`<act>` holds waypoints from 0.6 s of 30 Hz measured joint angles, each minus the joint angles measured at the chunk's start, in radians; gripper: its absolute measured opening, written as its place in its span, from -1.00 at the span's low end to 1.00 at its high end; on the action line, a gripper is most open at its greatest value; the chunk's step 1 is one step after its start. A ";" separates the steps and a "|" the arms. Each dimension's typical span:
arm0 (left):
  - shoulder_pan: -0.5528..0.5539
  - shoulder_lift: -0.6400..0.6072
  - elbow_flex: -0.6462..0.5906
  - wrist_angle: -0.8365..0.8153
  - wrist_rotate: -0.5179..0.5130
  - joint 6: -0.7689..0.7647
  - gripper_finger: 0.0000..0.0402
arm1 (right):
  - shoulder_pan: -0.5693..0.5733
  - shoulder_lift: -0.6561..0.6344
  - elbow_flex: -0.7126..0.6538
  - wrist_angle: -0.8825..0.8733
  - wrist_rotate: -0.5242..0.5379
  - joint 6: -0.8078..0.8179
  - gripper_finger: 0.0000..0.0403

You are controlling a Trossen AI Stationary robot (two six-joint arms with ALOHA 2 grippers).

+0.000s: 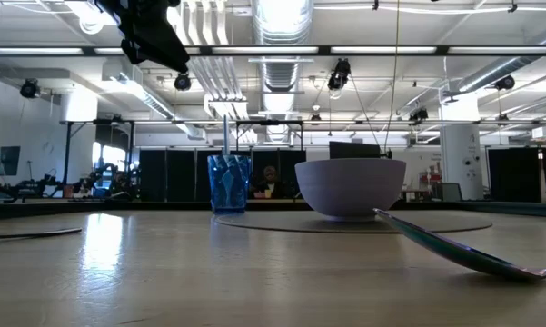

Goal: Pick & Place Utensil
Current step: Put the blue spoon into the purple bowl

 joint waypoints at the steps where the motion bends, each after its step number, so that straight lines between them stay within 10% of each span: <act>1: -0.020 0.000 0.000 0.000 0.000 -0.012 -0.22 | 0.004 0.000 0.003 0.000 0.000 0.000 -0.69; 18: -0.281 0.001 0.000 -0.048 -0.003 -0.198 -0.22 | 0.083 0.105 0.233 -0.125 0.000 -0.003 -0.70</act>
